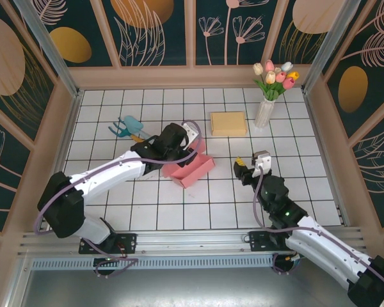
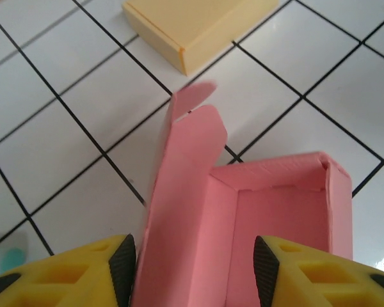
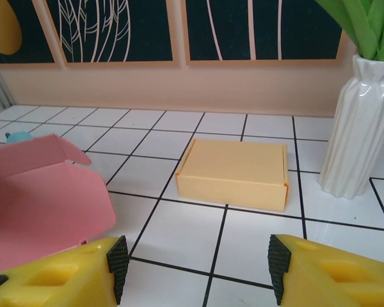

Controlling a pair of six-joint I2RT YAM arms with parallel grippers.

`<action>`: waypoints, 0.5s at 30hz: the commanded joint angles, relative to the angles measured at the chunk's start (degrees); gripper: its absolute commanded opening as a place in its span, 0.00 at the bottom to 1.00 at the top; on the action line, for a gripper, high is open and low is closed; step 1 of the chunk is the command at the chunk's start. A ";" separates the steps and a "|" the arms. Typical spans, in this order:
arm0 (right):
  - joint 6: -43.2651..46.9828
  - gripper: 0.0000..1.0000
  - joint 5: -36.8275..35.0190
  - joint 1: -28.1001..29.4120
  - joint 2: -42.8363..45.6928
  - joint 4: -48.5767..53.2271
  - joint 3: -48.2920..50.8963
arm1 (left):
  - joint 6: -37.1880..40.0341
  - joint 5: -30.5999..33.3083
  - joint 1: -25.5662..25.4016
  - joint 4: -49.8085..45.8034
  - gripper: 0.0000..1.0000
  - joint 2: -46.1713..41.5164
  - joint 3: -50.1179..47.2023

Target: Fold the paper box

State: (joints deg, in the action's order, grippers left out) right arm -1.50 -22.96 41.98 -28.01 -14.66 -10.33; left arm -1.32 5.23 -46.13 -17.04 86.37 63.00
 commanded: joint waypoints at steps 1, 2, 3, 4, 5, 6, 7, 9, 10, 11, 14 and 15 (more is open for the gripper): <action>1.71 0.63 2.00 -0.56 -1.53 -3.72 -0.17 | 1.84 -3.13 0.22 -1.93 0.52 1.85 3.44; 1.76 0.63 2.34 -0.60 -2.14 -3.97 -0.26 | 1.97 -2.87 0.17 -2.56 0.51 2.62 4.20; 1.68 0.64 2.59 -0.62 -2.79 -4.13 -0.30 | 1.93 -2.44 0.23 -3.49 0.50 3.20 5.06; 1.67 0.64 2.85 -0.67 -3.40 -4.23 -0.46 | 1.86 -2.00 0.16 -4.29 0.49 3.61 5.89; 1.82 0.63 2.99 -0.68 -3.82 -4.37 -0.48 | 2.02 -1.91 0.16 -4.64 0.49 3.68 6.39; 2.02 0.64 2.97 -0.71 -4.32 -4.66 -0.56 | 2.35 -2.19 0.19 -4.83 0.49 3.48 6.61; 2.26 0.64 3.14 -0.76 -4.80 -4.90 -0.73 | 2.49 -2.68 0.17 -5.13 0.49 3.31 7.00; 2.54 0.64 3.67 -0.84 -5.40 -4.99 -1.03 | 2.59 -3.15 0.18 -5.95 0.46 3.21 7.56; 2.76 0.63 4.25 -0.84 -5.67 -5.10 -1.10 | 2.64 -3.44 0.17 -6.35 0.43 3.24 7.72; 3.21 0.64 4.99 -0.95 -5.95 -5.49 -1.01 | 2.90 -3.62 0.17 -6.80 0.41 3.37 7.89; 8.45 0.65 9.12 -1.17 -7.58 -9.46 -0.22 | 3.49 -4.09 0.18 -7.97 0.37 4.18 8.38; 10.79 0.66 10.56 -1.26 -8.58 -11.09 -0.23 | 3.59 -4.01 0.17 -8.40 0.36 4.71 8.66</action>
State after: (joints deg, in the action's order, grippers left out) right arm 3.38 -17.26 41.25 -35.31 -19.46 -10.33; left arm 1.23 2.33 -46.06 -22.52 89.78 69.93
